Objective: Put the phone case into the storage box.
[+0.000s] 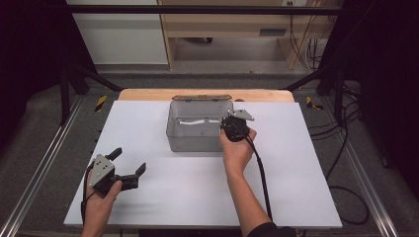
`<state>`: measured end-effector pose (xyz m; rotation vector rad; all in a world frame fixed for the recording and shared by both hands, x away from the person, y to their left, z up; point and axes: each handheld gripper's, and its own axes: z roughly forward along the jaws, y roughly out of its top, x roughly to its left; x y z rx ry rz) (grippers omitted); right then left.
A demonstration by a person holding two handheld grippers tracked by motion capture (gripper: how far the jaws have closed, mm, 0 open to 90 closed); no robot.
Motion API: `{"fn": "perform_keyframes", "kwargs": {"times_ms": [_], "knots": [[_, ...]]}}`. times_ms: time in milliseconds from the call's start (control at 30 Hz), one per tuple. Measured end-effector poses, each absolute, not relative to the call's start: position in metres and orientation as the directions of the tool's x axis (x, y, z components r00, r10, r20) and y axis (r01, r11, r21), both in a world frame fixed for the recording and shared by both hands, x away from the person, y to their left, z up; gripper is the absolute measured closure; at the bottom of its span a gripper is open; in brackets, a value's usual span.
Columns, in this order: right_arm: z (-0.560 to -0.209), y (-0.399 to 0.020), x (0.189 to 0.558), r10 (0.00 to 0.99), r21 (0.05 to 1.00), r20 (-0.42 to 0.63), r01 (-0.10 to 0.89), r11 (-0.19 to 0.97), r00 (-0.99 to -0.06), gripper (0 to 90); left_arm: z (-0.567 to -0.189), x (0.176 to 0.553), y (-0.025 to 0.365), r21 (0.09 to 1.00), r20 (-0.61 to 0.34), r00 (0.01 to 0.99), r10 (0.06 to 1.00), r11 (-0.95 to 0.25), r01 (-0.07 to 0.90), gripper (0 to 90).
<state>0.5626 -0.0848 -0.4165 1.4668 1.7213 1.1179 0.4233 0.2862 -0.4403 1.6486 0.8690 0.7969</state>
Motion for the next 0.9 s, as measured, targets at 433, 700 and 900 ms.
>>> {"fn": "perform_keyframes", "kwargs": {"times_ms": [433, 700, 900], "knots": [[-0.4149, -0.0851, 0.562, 0.975, 0.89, 0.076, 0.456, 0.028, -0.208, 71.5, -0.4403, 0.4234, 0.2863, 0.973, 0.076, 0.512, 0.855, -0.176, 0.149, 2.0], [-0.4135, -0.0845, 0.5613, 0.971, 0.897, 0.087, 0.442, 0.021, -0.221, 68.7, -0.4402, 0.4233, 0.2861, 0.973, 0.076, 0.512, 0.855, -0.176, 0.149, 2.0], [-0.412, -0.0841, 0.5604, 0.969, 0.9, 0.085, 0.435, 0.026, -0.232, 66.1, -0.4403, 0.4234, 0.2862, 0.973, 0.076, 0.512, 0.855, -0.176, 0.149, 2.0]]}}
